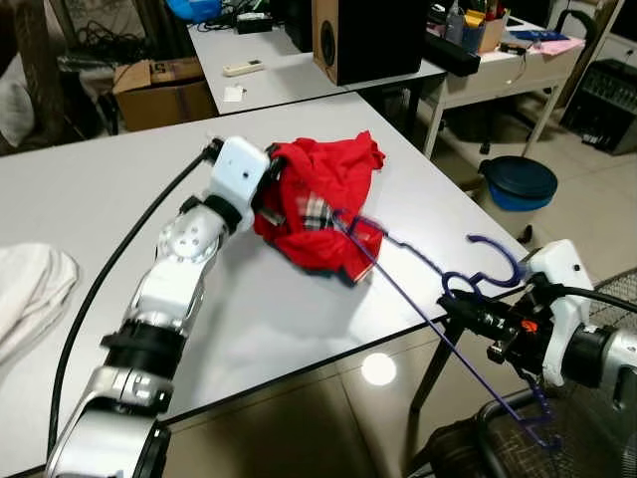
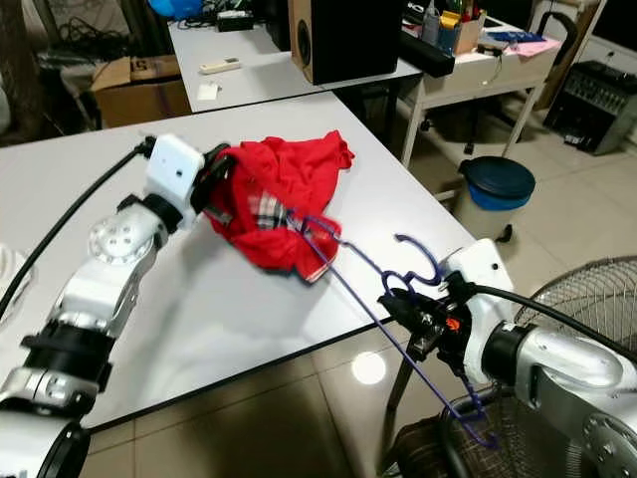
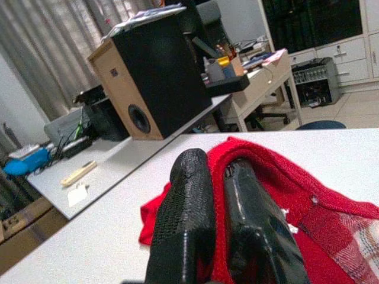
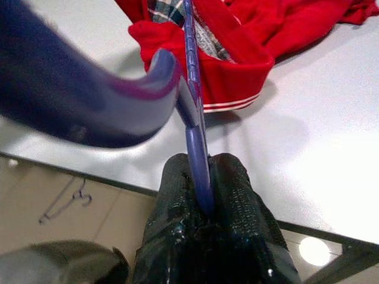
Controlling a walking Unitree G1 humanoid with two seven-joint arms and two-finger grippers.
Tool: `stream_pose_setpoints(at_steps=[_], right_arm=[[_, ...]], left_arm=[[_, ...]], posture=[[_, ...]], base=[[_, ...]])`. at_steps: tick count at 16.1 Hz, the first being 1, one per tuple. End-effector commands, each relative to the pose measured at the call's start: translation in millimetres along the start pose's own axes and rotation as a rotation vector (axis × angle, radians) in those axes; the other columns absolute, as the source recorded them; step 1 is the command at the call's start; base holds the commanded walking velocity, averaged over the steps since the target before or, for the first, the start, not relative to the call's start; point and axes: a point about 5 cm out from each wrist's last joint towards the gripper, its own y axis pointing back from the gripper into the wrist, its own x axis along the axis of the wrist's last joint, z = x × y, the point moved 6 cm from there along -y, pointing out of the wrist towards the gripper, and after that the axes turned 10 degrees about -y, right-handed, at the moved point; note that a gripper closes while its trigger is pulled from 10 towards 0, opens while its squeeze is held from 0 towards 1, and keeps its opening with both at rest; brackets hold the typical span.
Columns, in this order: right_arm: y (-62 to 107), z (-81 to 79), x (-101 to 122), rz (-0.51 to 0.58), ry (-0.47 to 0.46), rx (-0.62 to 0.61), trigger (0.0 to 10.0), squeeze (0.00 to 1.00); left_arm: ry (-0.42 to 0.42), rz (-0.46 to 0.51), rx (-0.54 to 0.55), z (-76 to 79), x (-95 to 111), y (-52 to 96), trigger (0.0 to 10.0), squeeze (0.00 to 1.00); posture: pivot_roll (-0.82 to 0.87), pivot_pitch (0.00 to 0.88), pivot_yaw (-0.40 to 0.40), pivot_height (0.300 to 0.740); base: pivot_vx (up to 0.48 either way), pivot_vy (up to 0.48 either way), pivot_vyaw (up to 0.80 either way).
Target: Hang hanger
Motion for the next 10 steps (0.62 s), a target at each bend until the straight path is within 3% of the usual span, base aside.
stream_pose_setpoints(at_steps=[1, 10], right_arm=[[-1.2, 0.3, -1.3, -0.021, 0.013, 0.01, 10.0, 0.0], [4.3, -8.5, -14.6, -0.174, 0.108, 0.139, 10.0, 0.0]], left_arm=[[-0.017, 0.02, 0.016, -6.4, 8.2, 0.8, 0.0, 0.0], [0.006, -0.012, 0.08, -15.0, 7.3, 8.5, 0.0, 0.0]], posture=[[-0.13, 0.0, 0.008, 0.74], [-0.12, 0.0, -0.037, 0.74]], base=[[0.0, 0.0, 0.0], [0.0, 0.0, 0.0]])
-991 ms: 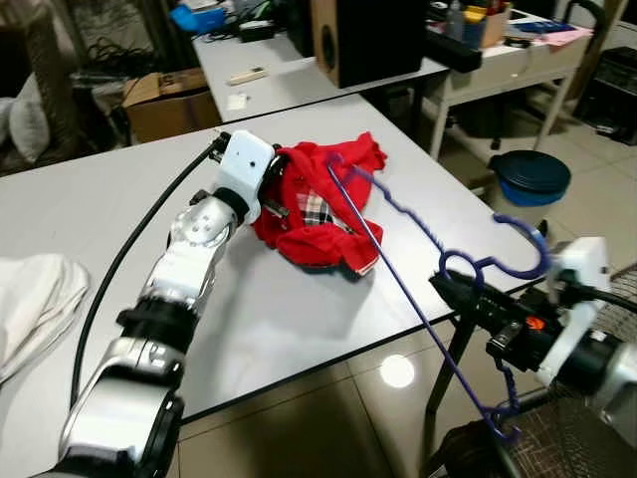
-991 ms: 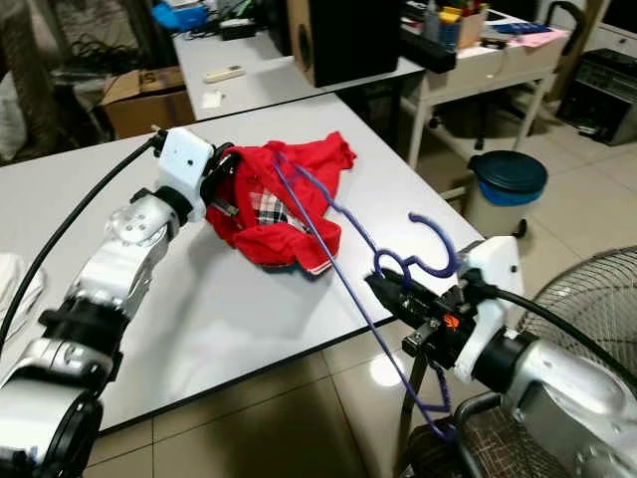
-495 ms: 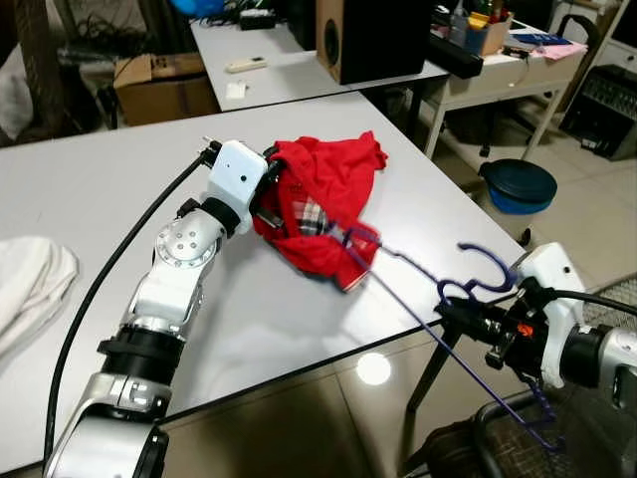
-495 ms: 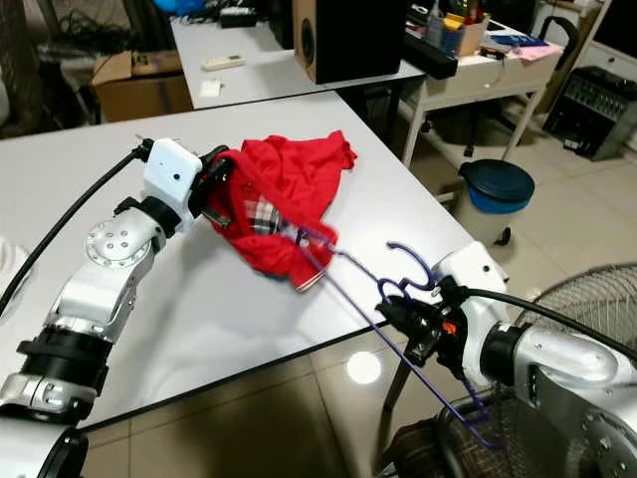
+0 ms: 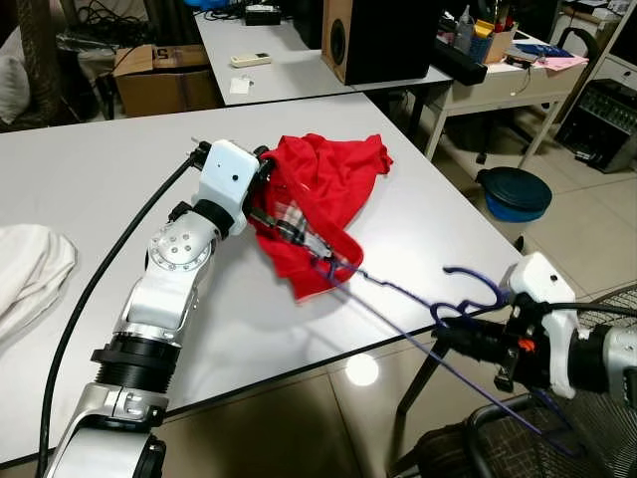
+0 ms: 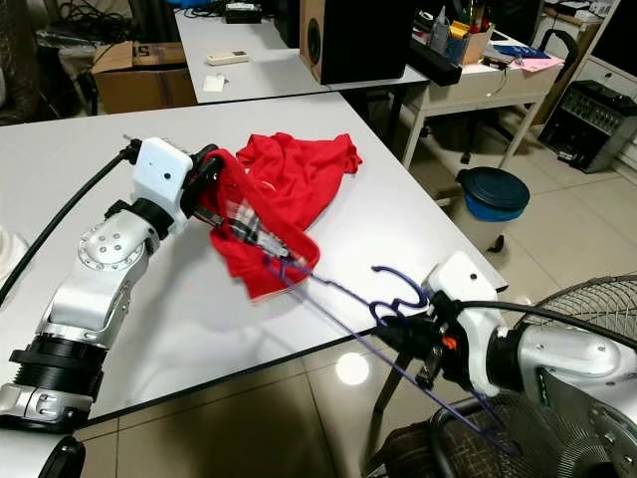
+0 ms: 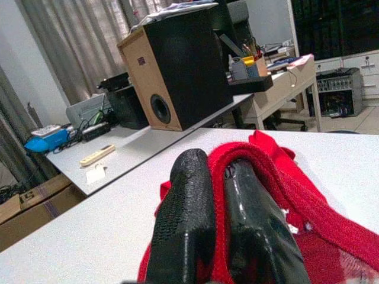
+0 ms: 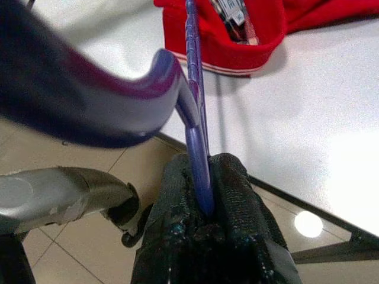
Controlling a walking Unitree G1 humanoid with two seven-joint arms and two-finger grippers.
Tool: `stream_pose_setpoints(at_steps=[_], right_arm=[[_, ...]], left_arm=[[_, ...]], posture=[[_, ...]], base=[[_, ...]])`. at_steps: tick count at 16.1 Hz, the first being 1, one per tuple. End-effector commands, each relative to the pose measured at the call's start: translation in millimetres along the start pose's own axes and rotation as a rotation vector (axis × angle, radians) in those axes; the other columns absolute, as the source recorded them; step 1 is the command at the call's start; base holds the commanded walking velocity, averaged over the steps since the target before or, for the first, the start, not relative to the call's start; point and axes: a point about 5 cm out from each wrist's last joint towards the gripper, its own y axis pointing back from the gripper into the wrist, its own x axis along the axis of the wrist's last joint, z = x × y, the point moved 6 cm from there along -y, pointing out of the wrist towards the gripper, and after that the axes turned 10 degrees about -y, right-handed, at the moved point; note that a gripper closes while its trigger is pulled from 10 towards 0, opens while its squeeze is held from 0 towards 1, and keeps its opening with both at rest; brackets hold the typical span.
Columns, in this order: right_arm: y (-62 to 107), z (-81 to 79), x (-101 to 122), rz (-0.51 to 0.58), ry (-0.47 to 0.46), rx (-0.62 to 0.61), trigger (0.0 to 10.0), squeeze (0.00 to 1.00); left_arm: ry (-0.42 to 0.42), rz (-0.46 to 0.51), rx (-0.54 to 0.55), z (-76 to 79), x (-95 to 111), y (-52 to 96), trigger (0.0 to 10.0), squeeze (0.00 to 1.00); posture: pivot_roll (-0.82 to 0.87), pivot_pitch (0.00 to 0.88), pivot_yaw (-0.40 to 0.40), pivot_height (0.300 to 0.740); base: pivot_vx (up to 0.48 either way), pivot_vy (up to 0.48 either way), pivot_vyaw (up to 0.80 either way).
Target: Hang hanger
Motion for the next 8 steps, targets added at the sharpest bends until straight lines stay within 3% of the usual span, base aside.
stream_pose_setpoints(at_steps=[1, 4, 8], right_arm=[[0.2, -0.6, -6.2, -0.044, 0.018, 0.017, 10.0, 0.0], [-6.9, 12.0, -16.3, -0.079, -0.009, -0.032, 10.0, 0.0], [-20.5, 33.7, -9.4, 0.007, -0.082, -0.157, 10.0, 0.0]], left_arm=[[-0.007, 0.015, 0.033, -9.0, 7.5, 0.0, 0.0, 0.0], [0.015, 0.055, 0.018, -5.6, 19.2, 0.0, 0.0, 0.0], [0.017, 0.077, -0.013, 2.0, 25.9, 1.8, 0.0, 0.0]], posture=[[-0.11, 0.0, -0.044, 0.74], [-0.11, 0.0, -0.053, 0.74], [-0.11, 0.0, -0.059, 0.74]], base=[[0.0, 0.0, 0.0], [0.0, 0.0, 0.0], [0.0, 0.0, 0.0]])
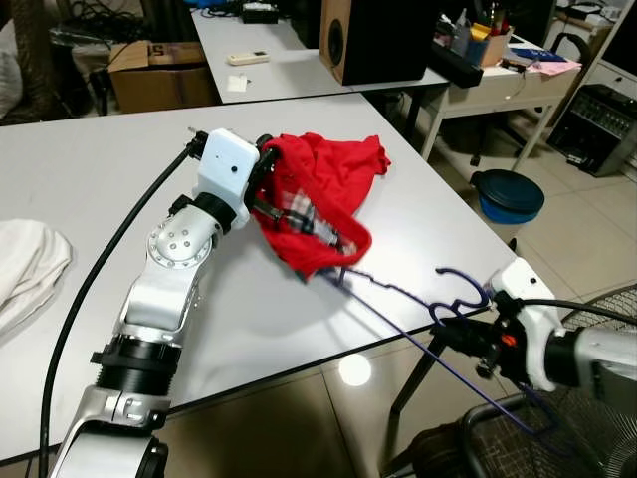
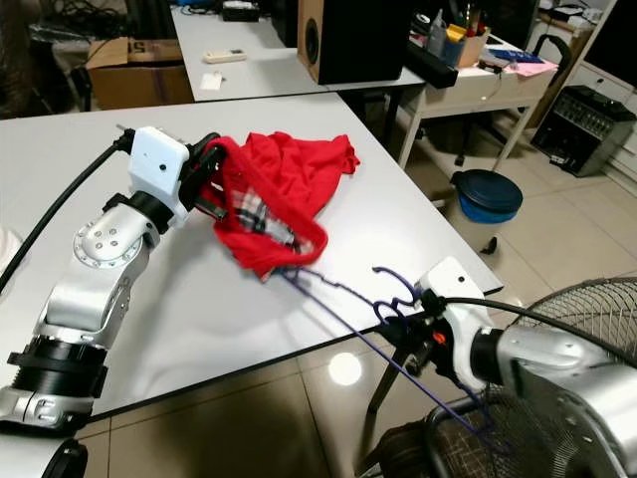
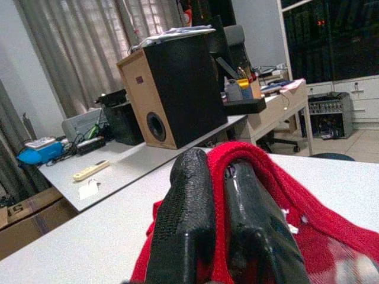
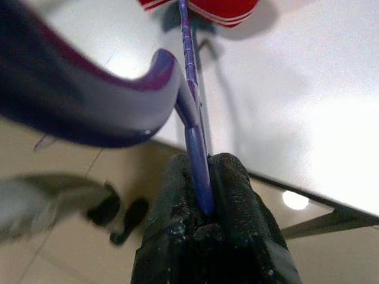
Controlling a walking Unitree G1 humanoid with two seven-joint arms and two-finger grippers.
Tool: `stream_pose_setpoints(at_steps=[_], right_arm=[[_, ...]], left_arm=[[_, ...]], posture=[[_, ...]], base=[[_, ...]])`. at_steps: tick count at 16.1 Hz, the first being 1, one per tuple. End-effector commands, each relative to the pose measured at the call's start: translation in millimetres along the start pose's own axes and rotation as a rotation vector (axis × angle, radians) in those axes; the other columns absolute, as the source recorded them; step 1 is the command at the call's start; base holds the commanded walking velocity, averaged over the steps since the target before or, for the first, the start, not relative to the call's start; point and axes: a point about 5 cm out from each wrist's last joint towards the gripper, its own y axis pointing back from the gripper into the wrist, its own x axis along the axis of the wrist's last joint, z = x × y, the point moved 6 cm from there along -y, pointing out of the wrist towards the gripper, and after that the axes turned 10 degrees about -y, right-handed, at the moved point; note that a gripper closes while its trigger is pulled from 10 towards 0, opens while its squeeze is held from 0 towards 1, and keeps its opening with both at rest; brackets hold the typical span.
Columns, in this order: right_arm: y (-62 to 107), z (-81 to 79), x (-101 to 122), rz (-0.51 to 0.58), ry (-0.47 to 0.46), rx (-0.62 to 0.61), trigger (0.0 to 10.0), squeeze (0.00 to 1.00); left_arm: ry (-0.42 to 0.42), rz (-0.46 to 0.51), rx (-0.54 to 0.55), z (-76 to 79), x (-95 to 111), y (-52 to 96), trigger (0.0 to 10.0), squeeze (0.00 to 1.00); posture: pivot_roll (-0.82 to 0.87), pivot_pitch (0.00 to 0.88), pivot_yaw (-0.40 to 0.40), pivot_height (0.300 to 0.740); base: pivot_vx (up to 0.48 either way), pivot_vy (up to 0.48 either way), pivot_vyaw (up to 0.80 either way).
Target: Hang hanger
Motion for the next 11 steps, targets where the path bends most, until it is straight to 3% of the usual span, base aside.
stream_pose_setpoints(at_steps=[1, 3, 5, 6, 8, 9, 10, 11], right_arm=[[1.8, 2.5, 11.9, 0.059, -0.025, -0.02, 10.0, 0.0], [3.4, 2.7, 21.0, 0.128, -0.059, -0.023, 10.0, 0.0], [6.0, 46.3, 47.6, 0.306, -0.101, -0.263, 10.0, 0.0], [3.4, 58.3, 61.2, 0.374, -0.112, -0.317, 10.0, 0.0], [-1.4, 67.6, 111.0, 0.574, -0.056, -0.378, 10.0, 0.0], [3.3, 67.1, 131.5, 0.66, -0.049, -0.388, 10.0, 0.0], [16.8, 60.2, 163.0, 0.807, -0.042, -0.38, 10.0, 0.0], [23.0, 53.8, 172.6, 0.858, -0.038, -0.351, 10.0, 0.0]], left_arm=[[-0.016, 0.013, -0.02, 3.3, 5.0, 0.5, 0.0, 0.0], [0.0, -0.012, 0.003, -0.2, -0.7, 2.2, 0.0, 0.0], [0.107, -0.022, 0.028, -0.7, -4.3, 0.9, 0.0, 0.0], [0.153, -0.01, 0.052, -6.0, -1.8, -3.6, 0.0, 0.0], [0.26, 0.114, 0.145, -35.8, 27.8, -18.1, 0.0, 0.0], [0.274, 0.179, 0.188, -51.0, 42.8, -19.6, 0.0, 0.0], [0.248, 0.29, 0.249, -75.9, 69.1, -15.4, 0.0, 0.0], [0.226, 0.346, 0.27, -86.9, 82.3, -8.8, 0.0, 0.0]], posture=[[-0.1, 0.0, -0.063, 0.74], [-0.11, 0.0, -0.061, 0.74], [-0.13, 0.0, -0.028, 0.74], [-0.14, 0.0, -0.018, 0.74], [-0.15, 0.0, 0.001, 0.74], [-0.14, 0.0, 0.005, 0.74], [-0.14, 0.0, 0.004, 0.74], [-0.14, 0.0, 0.004, 0.74]], base=[[0.0, 0.0, 0.0], [0.0, 0.0, 0.0], [0.0, 0.0, 0.0], [0.0, 0.0, 0.0], [0.0, 0.0, 0.0], [0.0, 0.0, 0.0], [0.0, 0.0, 0.0], [0.0, 0.0, 0.0]])
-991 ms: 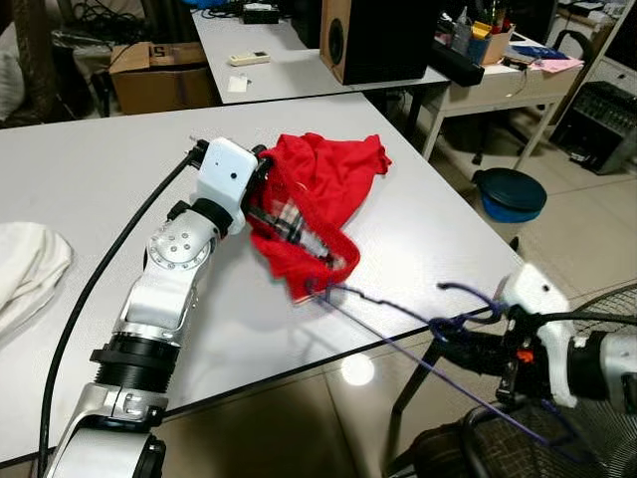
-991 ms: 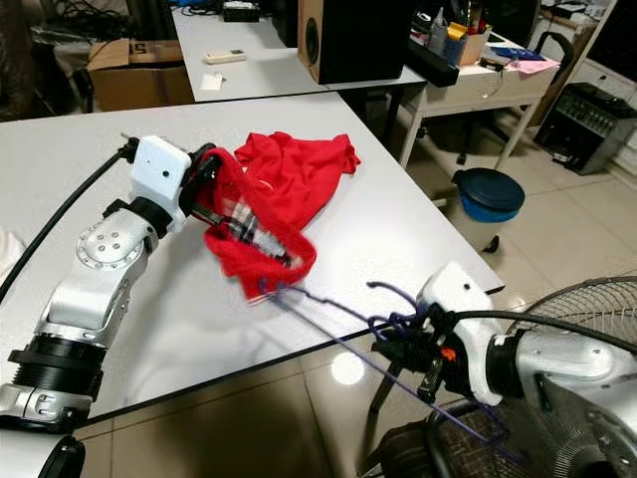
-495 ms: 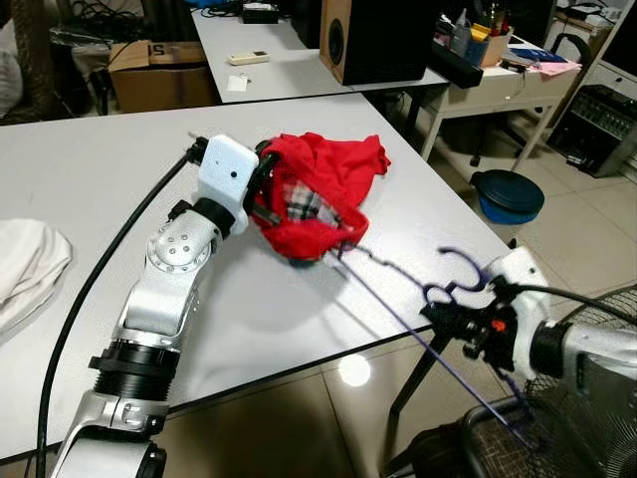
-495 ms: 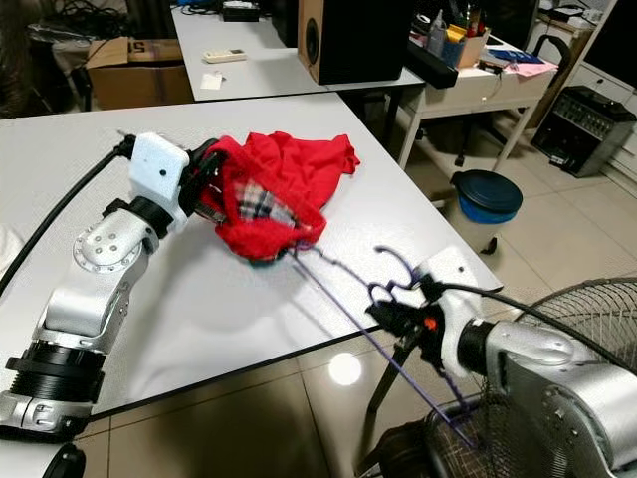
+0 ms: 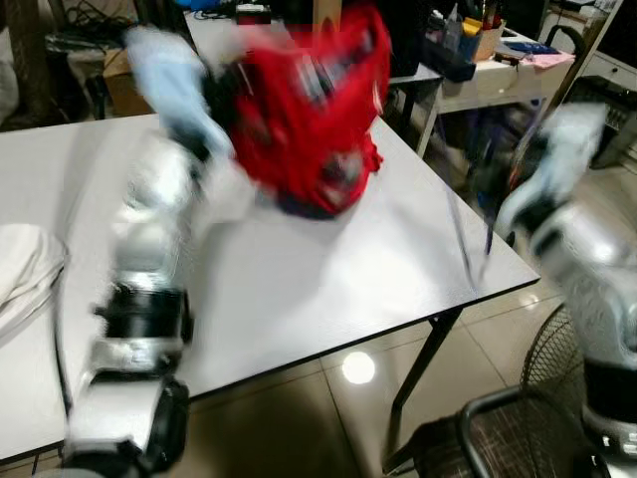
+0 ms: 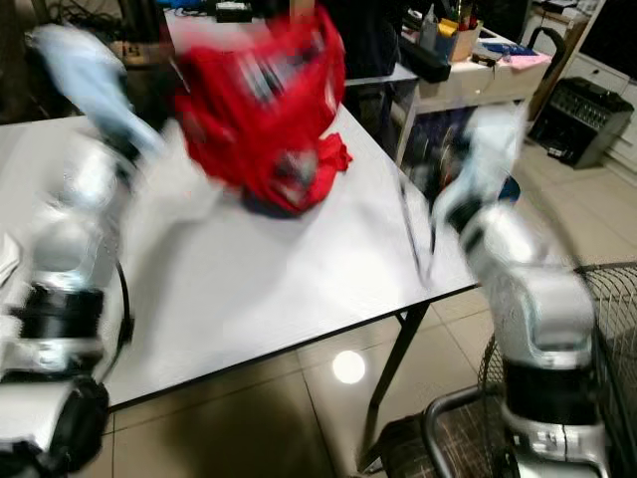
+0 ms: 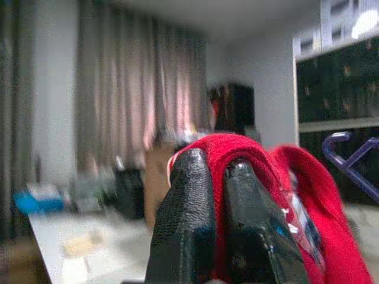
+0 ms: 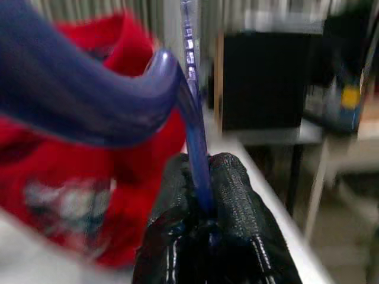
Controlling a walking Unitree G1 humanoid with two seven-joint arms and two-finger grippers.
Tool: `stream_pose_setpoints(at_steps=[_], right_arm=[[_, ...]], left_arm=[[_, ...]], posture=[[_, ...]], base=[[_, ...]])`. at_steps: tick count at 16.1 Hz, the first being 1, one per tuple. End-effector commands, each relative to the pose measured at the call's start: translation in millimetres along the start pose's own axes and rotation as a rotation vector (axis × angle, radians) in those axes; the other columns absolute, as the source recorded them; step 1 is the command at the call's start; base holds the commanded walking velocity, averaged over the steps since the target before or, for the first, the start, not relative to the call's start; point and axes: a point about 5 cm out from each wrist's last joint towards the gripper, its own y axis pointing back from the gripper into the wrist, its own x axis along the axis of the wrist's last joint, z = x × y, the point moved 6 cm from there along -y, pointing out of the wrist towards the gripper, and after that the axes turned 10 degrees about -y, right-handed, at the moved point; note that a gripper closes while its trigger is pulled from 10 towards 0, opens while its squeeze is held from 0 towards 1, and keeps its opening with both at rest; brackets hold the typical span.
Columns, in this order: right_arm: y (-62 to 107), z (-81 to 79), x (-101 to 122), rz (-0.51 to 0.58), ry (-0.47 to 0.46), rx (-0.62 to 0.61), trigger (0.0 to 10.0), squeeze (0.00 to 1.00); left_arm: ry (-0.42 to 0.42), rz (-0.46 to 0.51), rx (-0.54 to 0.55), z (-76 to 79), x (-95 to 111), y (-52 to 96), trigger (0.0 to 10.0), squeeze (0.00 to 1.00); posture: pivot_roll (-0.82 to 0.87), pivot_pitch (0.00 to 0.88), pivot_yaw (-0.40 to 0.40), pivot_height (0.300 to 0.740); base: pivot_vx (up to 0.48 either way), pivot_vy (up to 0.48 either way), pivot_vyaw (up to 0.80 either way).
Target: Hang hanger
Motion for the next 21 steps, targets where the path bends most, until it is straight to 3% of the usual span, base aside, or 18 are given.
stream_pose_setpoints(at_steps=[1, 3, 4, 6, 7, 8, 10, 11, 12, 13, 15, 17, 19, 21], right_arm=[[6.3, 3.3, -5.3, -0.017, -0.002, 0.004, 10.0, 0.0], [38.0, 7.3, -41.8, -0.184, 0.038, 0.022, 10.0, 0.0], [45.4, 9.2, -50.0, -0.228, 0.06, 0.017, 10.0, 0.0], [85.9, 11.2, -86.3, -0.451, 0.106, 0.031, 10.0, 0.0], [100.2, 13.2, -94.1, -0.513, 0.118, 0.021, 10.0, 0.0], [113.3, 13.0, -97.1, -0.563, 0.141, 0.03, 10.0, 0.0], [118.2, 9.5, -88.2, -0.539, 0.139, 0.041, 10.0, 0.0], [117.1, 0.2, -77.5, -0.493, 0.13, 0.081, 10.0, 0.0], [117.1, -8.1, -72.7, -0.471, 0.125, 0.105, 10.0, 0.0], [117.3, -12.5, -71.6, -0.463, 0.121, 0.116, 10.0, 0.0], [118.8, -22.0, -74.1, -0.456, 0.11, 0.127, 10.0, 0.0], [120.1, -26.5, -78.0, -0.463, 0.097, 0.132, 10.0, 0.0], [125.4, -40.0, -89.2, -0.499, 0.064, 0.164, 10.0, 0.0], [126.9, -43.0, -91.2, -0.502, 0.055, 0.163, 10.0, 0.0]], left_arm=[[0.0, -0.017, 0.008, -4.5, -3.7, 5.7, 0.0, 0.0], [-0.029, -0.375, -0.195, 47.5, -82.3, 63.4, 0.0, 0.0], [-0.025, -0.427, -0.209, 57.3, -94.0, 76.0, 0.0, 0.0], [0.022, -0.569, -0.265, 95.1, -125.8, 117.2, 0.0, 0.0], [0.003, -0.603, -0.277, 100.6, -134.6, 125.8, 0.0, 0.0], [-0.011, -0.608, -0.274, 98.6, -137.3, 123.8, 0.0, 0.0], [-0.049, -0.573, -0.292, 91.7, -129.6, 112.6, 0.0, 0.0], [-0.067, -0.514, -0.356, 91.0, -118.4, 105.6, 8.1, 0.0], [-0.018, -0.464, -0.447, 95.3, -107.3, 104.3, 10.0, 0.0], [-0.022, -0.438, -0.49, 94.5, -102.3, 103.9, 10.0, 1.0], [-0.071, -0.426, -0.679, 89.9, -93.6, 113.7, 10.0, 1.0], [-0.131, -0.508, -0.819, 81.2, -99.4, 131.7, 10.0, 1.0], [-0.196, -0.687, -0.996, 51.1, -111.6, 160.0, 10.0, 1.0], [-0.112, -0.697, -1.083, 54.3, -102.9, 167.1, 10.0, 1.0]], posture=[[-0.14, 0.0, 0.001, 0.74], [-0.15, 0.0, 0.014, 0.74], [-0.15, 0.0, 0.019, 0.74], [-0.16, 0.0, 0.035, 0.74], [-0.16, 0.0, 0.043, 0.74], [-0.17, 0.0, 0.059, 0.74], [-0.17, 0.0, 0.073, 0.74], [-0.17, 0.0, 0.083, 0.74], [-0.17, 0.0, 0.094, 0.74], [-0.17, 0.0, 0.097, 0.74], [-0.17, 0.0, 0.109, 0.74], [-0.17, 0.0, 0.111, 0.74], [-0.16, 0.0, 0.116, 0.74], [-0.16, 0.0, 0.122, 0.74]], base=[[0.0, 0.0, 0.0], [0.0, 0.0, 0.0], [0.0, 0.0, 0.0], [0.0, 0.0, 0.0], [0.0, 0.0, 0.0], [0.0, 0.0, 0.0], [0.0, 0.0, 0.0], [0.0, 0.0, 0.0], [0.0, 0.0, 0.0], [0.0, 0.0, 0.0], [0.0, 0.0, 0.0], [0.0, 0.0, 0.0], [0.0, 0.0, 0.0], [0.0, 0.0, 0.0]])
